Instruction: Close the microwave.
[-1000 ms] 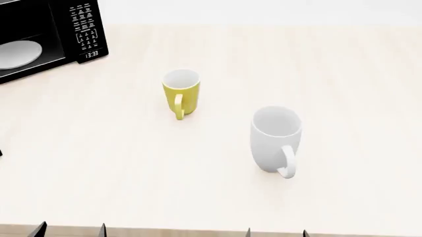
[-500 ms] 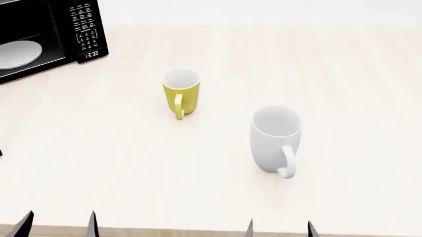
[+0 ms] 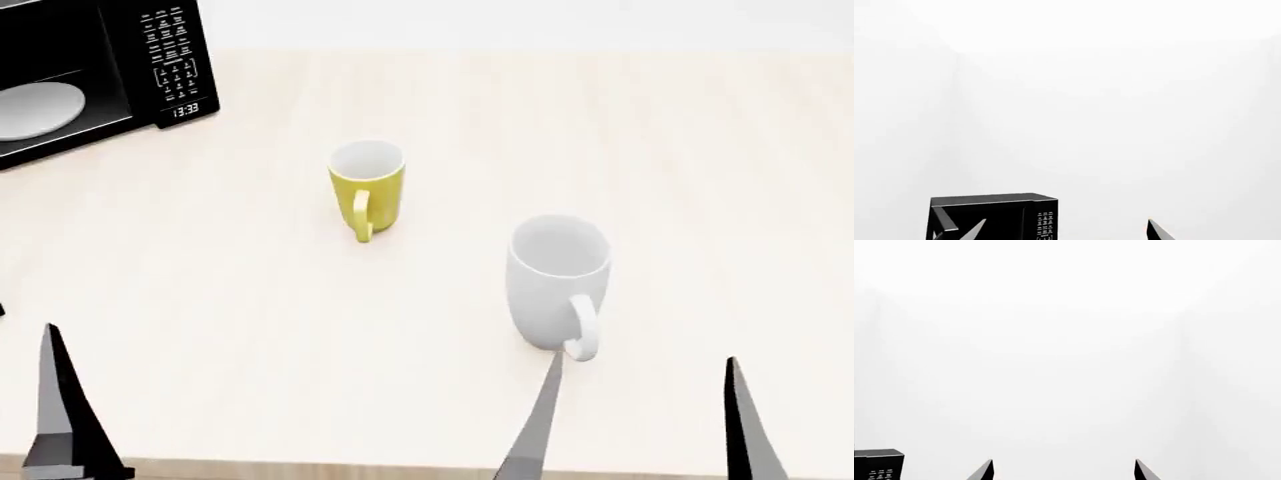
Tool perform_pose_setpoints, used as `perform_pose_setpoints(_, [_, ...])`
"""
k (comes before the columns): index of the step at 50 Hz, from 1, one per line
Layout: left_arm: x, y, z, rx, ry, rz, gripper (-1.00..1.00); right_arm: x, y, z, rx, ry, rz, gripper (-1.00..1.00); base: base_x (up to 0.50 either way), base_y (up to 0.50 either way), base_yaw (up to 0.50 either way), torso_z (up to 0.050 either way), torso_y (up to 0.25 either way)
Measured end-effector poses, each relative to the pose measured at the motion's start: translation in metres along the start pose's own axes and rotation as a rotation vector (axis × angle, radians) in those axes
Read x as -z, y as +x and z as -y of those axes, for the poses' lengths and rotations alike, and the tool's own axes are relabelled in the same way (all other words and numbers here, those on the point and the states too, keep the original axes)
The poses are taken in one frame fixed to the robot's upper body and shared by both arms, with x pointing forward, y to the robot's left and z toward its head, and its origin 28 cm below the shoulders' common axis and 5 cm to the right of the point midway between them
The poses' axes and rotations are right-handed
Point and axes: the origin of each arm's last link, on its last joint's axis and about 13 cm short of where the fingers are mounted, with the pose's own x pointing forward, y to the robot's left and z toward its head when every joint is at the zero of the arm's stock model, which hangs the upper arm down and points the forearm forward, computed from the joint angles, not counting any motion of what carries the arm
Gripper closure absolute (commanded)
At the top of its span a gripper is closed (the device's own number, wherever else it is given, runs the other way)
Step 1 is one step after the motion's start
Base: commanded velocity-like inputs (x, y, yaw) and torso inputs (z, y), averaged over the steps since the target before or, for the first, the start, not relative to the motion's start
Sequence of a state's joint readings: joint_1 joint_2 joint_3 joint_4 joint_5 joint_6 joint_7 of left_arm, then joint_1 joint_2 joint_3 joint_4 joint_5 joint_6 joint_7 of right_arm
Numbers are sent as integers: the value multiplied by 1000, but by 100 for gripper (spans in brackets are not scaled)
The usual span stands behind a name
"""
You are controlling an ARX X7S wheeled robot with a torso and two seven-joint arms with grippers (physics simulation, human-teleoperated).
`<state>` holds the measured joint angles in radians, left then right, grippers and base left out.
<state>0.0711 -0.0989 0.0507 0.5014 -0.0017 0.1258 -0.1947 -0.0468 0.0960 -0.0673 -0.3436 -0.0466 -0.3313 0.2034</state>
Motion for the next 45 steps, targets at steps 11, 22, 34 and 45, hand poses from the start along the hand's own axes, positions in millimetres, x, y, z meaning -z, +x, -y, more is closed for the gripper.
perform_pose_setpoints(11, [-8, -1, 2, 7, -7, 31, -100, -7, 2, 0, 17, -29, 50, -100, 0, 193, 0, 0, 0])
perform_pose_setpoints(22, [-10, -3, 3, 15, -11, 32, -100, -9, 1, -1, 20, -50, 67, -100, 0, 500, 0, 0, 0])
perform_pose_setpoints(34, [-10, -4, 4, 21, -14, 29, -100, -9, 0, -2, 18, -54, 66, -100, 0, 500, 0, 0, 0])
perform_pose_setpoints(45, [-10, -5, 5, 23, -15, 28, -100, -8, 0, -3, 16, -54, 64, -100, 0, 500, 0, 0, 0])
